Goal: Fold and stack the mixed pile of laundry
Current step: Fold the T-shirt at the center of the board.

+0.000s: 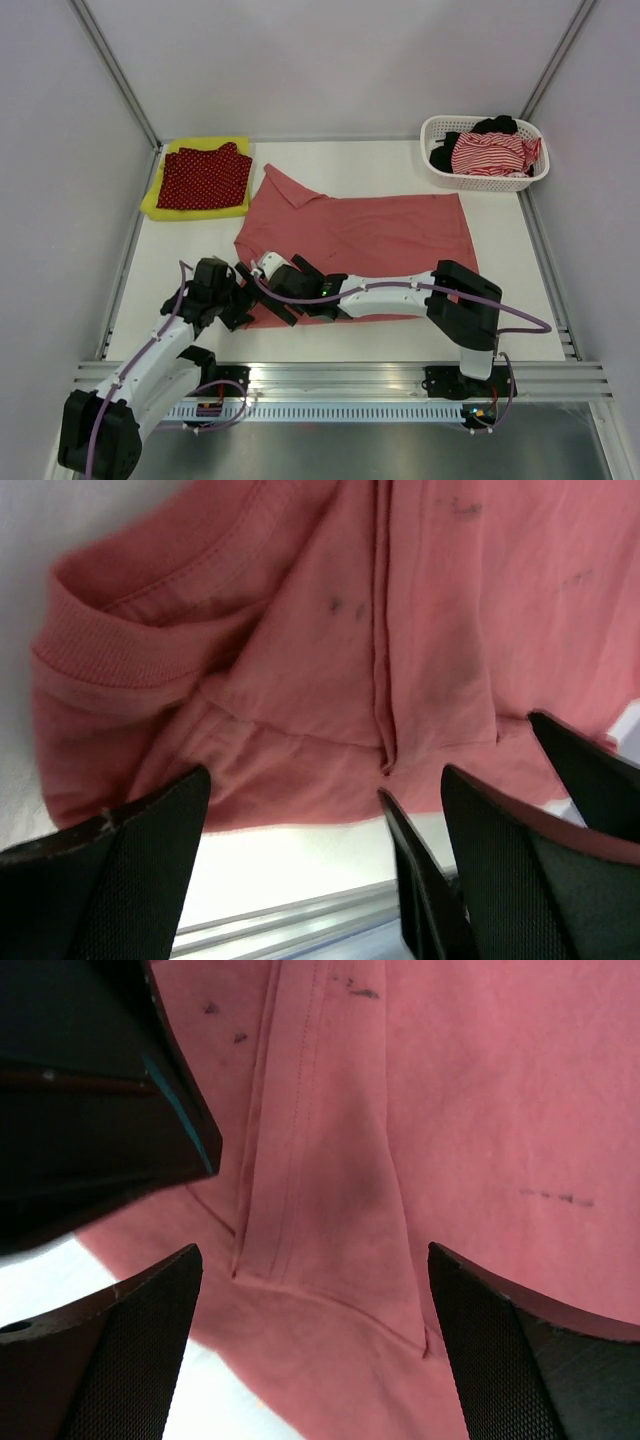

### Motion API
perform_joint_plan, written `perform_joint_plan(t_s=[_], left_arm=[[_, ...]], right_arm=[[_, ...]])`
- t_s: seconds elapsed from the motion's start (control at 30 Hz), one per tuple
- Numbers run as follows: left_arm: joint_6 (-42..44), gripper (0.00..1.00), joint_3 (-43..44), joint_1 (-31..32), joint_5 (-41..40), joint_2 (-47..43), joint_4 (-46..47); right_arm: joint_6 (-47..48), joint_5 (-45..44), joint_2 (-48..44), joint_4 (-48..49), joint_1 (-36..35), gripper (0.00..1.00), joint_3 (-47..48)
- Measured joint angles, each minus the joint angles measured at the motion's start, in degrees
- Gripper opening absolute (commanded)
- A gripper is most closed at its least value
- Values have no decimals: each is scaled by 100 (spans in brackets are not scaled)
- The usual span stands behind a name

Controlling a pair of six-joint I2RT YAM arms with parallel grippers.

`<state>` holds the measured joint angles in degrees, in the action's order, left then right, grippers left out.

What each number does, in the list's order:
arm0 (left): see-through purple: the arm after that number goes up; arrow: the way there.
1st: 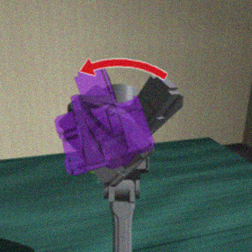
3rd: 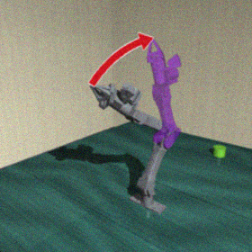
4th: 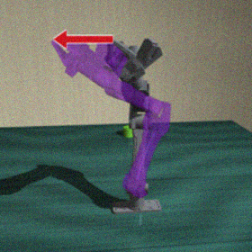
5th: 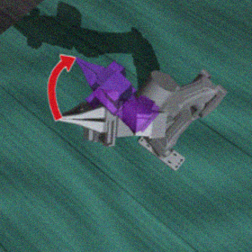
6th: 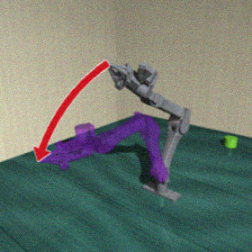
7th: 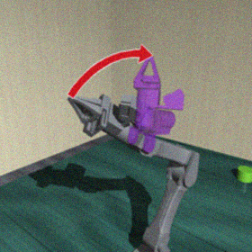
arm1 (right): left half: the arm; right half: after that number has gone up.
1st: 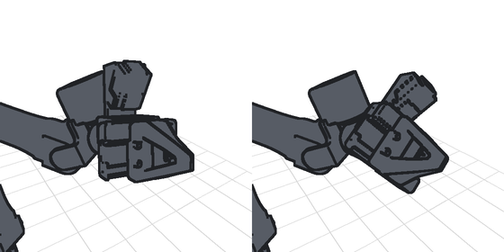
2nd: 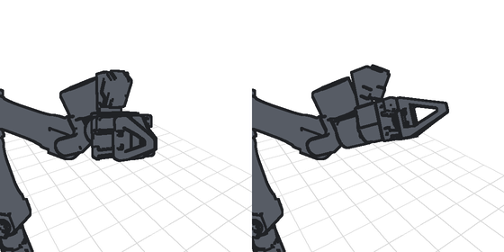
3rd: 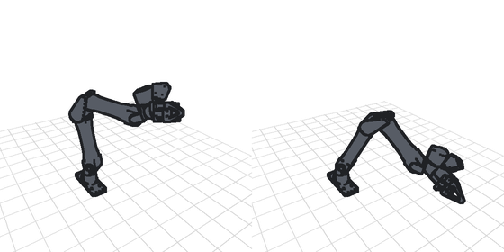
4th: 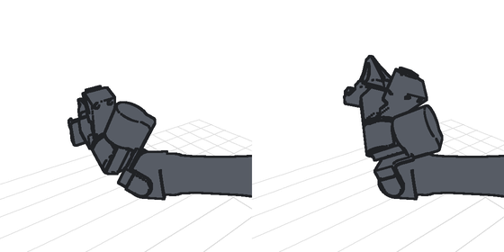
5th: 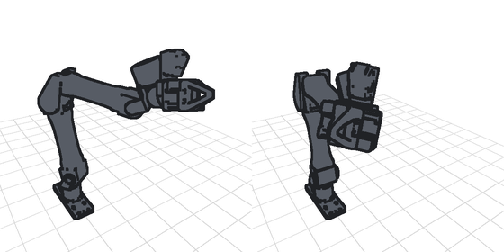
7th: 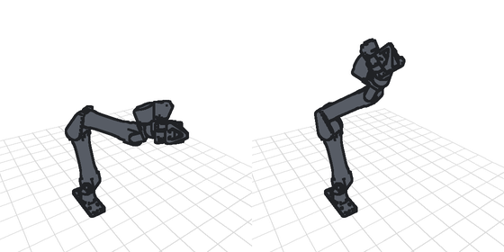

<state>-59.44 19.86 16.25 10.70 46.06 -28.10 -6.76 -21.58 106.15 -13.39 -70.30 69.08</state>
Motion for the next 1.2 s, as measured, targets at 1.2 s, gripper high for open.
perform_joint_plan(t_s=[1.2], left_arm=[[-483,100,356,-26,-713,807,-153]], right_arm=[[323,-660,584,81,1827,98,444]])
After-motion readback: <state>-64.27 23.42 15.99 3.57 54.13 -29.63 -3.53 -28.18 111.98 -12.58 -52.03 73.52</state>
